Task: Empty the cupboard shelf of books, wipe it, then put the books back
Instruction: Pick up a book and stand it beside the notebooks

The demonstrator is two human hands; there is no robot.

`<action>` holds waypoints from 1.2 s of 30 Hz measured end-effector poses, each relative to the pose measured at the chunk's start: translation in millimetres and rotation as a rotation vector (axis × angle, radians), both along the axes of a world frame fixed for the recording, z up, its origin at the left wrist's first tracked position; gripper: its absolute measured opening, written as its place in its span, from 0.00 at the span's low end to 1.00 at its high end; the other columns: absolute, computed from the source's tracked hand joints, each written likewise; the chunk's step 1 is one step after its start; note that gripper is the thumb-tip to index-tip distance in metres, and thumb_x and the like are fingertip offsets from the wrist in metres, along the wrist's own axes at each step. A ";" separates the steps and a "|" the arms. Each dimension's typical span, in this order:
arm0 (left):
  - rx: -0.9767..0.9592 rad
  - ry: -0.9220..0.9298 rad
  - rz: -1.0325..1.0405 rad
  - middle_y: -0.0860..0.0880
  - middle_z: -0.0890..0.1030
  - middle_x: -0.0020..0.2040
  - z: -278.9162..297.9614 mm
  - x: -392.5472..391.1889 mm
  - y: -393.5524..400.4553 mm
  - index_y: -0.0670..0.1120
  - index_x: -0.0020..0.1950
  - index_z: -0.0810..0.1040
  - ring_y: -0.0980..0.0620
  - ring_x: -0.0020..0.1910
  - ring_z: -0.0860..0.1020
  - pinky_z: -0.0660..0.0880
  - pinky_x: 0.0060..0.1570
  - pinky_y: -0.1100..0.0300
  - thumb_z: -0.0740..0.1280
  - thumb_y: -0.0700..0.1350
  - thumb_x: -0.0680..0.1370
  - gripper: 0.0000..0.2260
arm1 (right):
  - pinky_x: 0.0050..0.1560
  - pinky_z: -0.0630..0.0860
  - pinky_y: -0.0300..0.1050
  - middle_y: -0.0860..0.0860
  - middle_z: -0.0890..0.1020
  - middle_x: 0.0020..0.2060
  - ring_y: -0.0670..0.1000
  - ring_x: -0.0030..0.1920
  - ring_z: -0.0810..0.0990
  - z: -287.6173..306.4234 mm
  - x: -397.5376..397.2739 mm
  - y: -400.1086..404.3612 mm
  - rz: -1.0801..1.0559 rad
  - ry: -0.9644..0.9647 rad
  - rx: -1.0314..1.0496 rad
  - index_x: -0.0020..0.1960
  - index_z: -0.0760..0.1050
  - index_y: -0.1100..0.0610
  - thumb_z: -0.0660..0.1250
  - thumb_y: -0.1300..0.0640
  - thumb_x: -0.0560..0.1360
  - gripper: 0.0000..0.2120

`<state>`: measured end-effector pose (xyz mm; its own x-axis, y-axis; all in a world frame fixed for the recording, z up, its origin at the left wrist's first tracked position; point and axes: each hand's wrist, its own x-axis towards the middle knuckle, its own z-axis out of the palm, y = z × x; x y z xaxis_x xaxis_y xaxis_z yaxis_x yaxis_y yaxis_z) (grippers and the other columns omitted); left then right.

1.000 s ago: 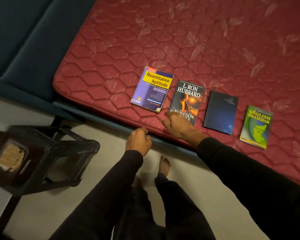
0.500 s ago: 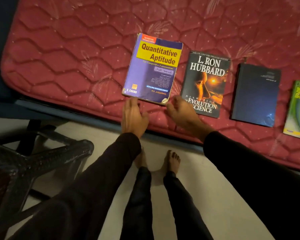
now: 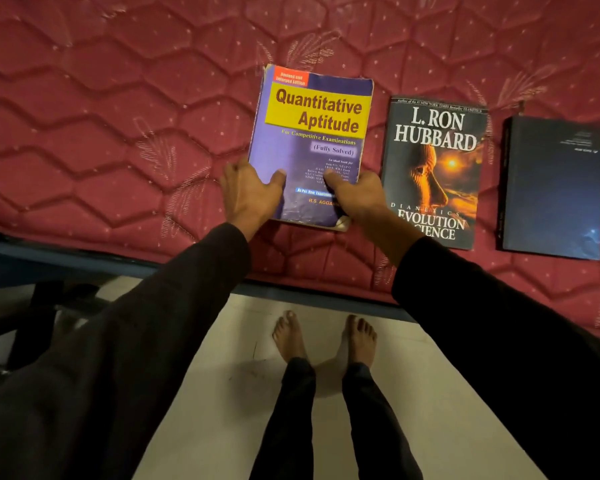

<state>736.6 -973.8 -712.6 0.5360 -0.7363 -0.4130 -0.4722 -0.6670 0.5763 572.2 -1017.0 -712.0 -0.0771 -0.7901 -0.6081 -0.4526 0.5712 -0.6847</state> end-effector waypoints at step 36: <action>-0.008 0.456 0.349 0.42 0.81 0.46 -5.1 -18.9 76.3 0.35 0.60 0.72 0.54 0.30 0.78 0.74 0.26 0.66 0.72 0.38 0.74 0.17 | 0.47 0.82 0.57 0.51 0.80 0.34 0.56 0.39 0.81 18.5 -18.7 47.6 0.024 -0.154 0.139 0.41 0.75 0.56 0.66 0.68 0.71 0.08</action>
<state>717.7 -897.5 -717.7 0.5166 -0.5521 -0.6545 0.0724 -0.7335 0.6759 553.5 -969.4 -693.5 0.0430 -0.6984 -0.7144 -0.3628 0.6553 -0.6625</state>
